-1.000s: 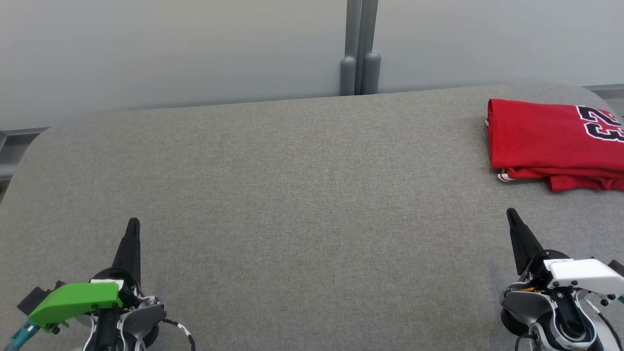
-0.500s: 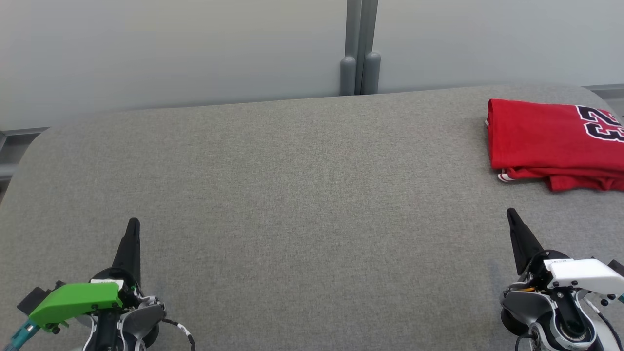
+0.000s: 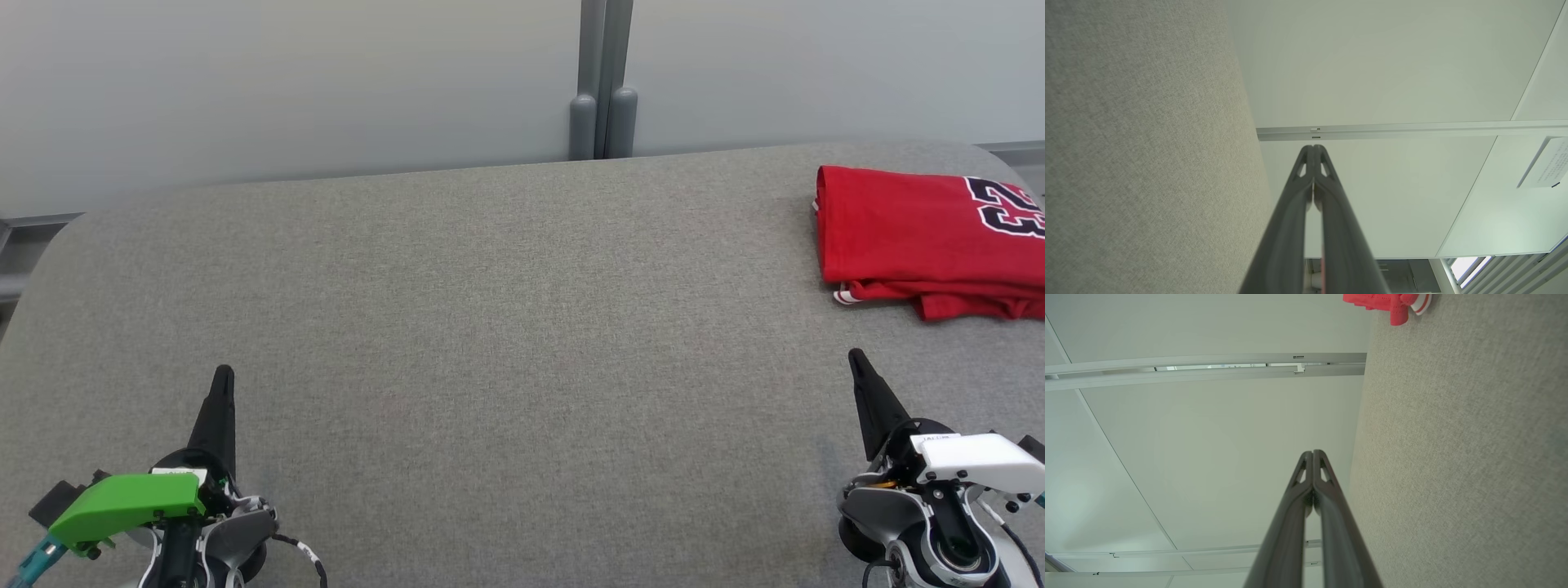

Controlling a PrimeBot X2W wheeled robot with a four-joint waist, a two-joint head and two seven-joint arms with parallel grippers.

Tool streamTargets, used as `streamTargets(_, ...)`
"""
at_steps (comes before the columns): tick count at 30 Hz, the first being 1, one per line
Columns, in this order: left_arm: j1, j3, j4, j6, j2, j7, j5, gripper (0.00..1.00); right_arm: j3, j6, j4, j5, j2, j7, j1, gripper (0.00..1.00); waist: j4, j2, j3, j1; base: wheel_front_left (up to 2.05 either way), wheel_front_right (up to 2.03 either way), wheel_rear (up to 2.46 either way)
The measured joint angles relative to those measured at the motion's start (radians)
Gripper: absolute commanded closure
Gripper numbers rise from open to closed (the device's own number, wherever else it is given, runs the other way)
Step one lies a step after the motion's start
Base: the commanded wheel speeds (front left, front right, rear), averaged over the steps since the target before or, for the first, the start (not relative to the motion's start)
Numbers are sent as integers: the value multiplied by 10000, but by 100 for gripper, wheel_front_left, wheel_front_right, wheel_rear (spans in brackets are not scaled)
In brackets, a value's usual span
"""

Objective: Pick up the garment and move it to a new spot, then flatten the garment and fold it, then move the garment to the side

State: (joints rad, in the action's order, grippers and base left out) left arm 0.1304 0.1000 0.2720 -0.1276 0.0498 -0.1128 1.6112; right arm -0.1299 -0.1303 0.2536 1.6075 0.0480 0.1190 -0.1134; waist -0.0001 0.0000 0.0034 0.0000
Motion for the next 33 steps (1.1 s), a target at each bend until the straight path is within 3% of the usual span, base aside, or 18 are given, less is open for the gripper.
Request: streamTargets(33, 1, 0, 0, 0, 0, 0, 0, 100, 0, 0, 0, 0, 0, 0, 0, 100, 0, 0, 0, 0, 0, 0, 0)
